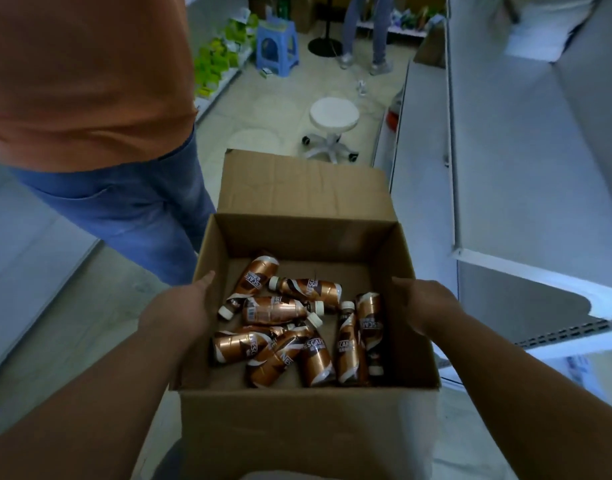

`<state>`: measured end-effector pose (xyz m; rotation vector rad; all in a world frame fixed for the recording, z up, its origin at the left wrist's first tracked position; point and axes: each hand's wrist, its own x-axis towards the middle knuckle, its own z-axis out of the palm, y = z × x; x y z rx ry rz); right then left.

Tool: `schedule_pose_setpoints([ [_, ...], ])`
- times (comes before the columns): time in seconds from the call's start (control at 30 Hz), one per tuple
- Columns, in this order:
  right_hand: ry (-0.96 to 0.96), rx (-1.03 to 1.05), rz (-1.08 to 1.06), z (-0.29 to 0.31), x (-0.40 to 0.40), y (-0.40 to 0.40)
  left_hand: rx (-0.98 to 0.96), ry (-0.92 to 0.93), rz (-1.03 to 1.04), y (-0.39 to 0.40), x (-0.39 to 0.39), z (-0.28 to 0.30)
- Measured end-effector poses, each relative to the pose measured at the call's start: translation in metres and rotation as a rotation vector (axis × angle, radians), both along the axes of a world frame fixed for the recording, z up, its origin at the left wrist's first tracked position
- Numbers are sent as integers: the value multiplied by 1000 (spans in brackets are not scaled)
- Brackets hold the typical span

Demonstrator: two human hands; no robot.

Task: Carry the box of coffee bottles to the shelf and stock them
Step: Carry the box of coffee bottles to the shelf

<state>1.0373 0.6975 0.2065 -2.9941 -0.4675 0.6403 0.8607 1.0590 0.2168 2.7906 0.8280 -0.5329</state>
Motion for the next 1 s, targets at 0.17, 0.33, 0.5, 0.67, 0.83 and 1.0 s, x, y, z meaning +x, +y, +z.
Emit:
schedule_pose_setpoints([
  [0.17,19,93,-204,-10,63,37,-19,20,-43,36,102,2],
  [0.33,28,89,-428,-26,132,75,37,78,-152,72,215,-16],
  [0.5,-17,116,-645,-34,197,100,61,60,-208,93,323,-26],
  [0.67,10,83,-690,-35,271,111,59,34,-324,112,426,-20],
  [0.83,18,35,-686,-42,374,125,70,34,-307,120,528,-32],
  [1.0,-10,35,-607,-34,489,151,93,18,-232,146,621,-40],
])
